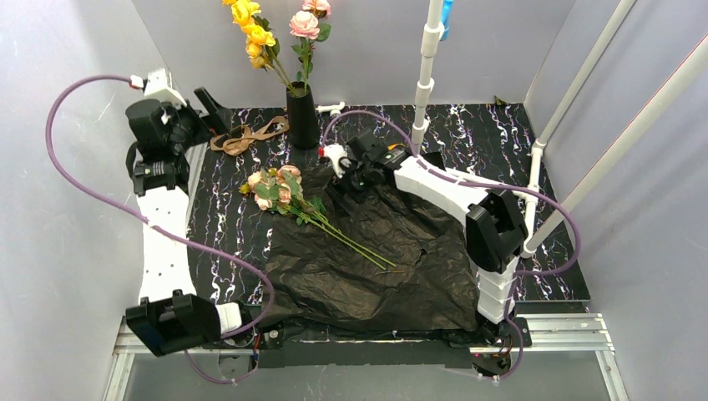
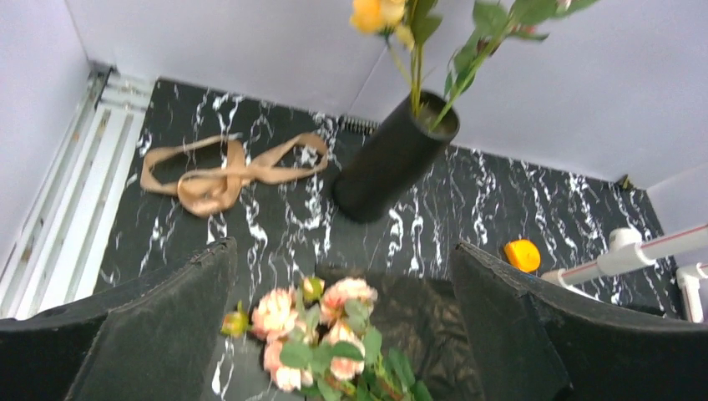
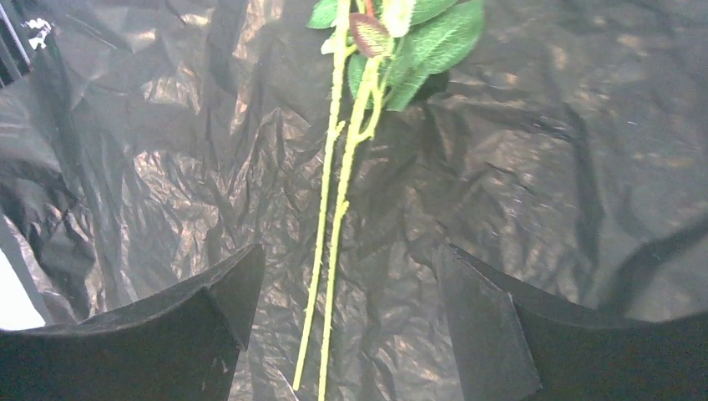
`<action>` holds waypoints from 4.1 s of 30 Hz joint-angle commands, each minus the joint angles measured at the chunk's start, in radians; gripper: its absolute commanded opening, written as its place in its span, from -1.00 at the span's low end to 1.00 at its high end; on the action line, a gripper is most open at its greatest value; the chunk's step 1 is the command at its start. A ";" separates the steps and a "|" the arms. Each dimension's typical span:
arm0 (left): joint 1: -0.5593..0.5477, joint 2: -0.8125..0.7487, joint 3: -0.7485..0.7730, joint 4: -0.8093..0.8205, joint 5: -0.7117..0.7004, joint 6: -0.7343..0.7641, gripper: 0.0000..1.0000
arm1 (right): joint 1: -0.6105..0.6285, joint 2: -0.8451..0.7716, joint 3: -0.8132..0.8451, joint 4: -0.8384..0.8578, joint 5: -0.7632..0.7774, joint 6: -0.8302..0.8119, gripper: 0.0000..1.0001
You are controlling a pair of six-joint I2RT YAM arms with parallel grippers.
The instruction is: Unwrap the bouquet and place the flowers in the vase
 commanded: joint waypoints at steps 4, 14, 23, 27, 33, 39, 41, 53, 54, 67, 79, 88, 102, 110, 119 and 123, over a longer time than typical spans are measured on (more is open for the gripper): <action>0.007 -0.174 -0.129 -0.110 -0.014 0.039 0.96 | 0.080 0.108 0.079 -0.032 0.028 -0.039 0.61; 0.007 -0.243 -0.162 -0.154 -0.023 0.034 0.96 | 0.099 0.243 0.152 0.000 0.077 -0.018 0.38; 0.007 -0.235 -0.150 -0.156 -0.021 0.034 0.96 | 0.129 0.317 0.192 0.016 0.142 -0.033 -0.14; 0.007 -0.220 -0.142 -0.158 -0.019 0.045 0.96 | 0.142 0.309 0.176 0.022 0.187 -0.026 -0.26; 0.008 -0.190 -0.133 -0.143 -0.006 0.037 0.96 | 0.185 0.271 0.128 0.048 0.280 -0.016 -0.66; 0.008 -0.164 -0.117 -0.132 0.022 0.031 0.96 | 0.196 0.223 0.164 0.061 0.362 0.036 -0.97; 0.008 -0.155 -0.109 -0.138 0.031 0.031 0.96 | 0.194 0.200 0.170 0.070 0.415 0.059 -0.97; 0.008 -0.133 -0.109 -0.098 0.247 -0.069 0.96 | 0.114 0.026 0.145 0.159 0.348 0.197 -0.97; 0.007 -0.132 -0.117 -0.089 0.281 -0.084 0.96 | 0.096 0.011 0.137 0.182 0.311 0.222 -0.97; -0.046 -0.094 -0.189 0.187 0.636 -0.327 0.96 | 0.036 -0.205 -0.025 0.518 0.001 0.345 -0.97; -0.201 -0.039 -0.149 0.248 0.675 -0.365 0.89 | 0.061 -0.253 -0.089 0.632 -0.127 0.395 -0.97; -0.252 -0.024 -0.153 0.234 0.634 -0.360 0.27 | 0.074 -0.258 -0.091 0.655 -0.147 0.400 -0.97; -0.239 0.061 0.173 0.078 0.539 -0.133 -1.00 | 0.057 -0.265 -0.083 0.612 -0.125 0.390 0.64; -0.239 0.154 0.422 0.116 0.321 0.080 -1.00 | -0.021 -0.277 -0.087 0.551 -0.122 0.379 0.97; -0.239 0.353 0.700 0.216 0.068 0.105 -1.00 | -0.083 -0.273 -0.098 0.512 -0.151 0.366 0.97; -0.239 0.454 0.810 0.213 0.026 0.091 -1.00 | -0.101 -0.262 -0.093 0.506 -0.167 0.363 0.97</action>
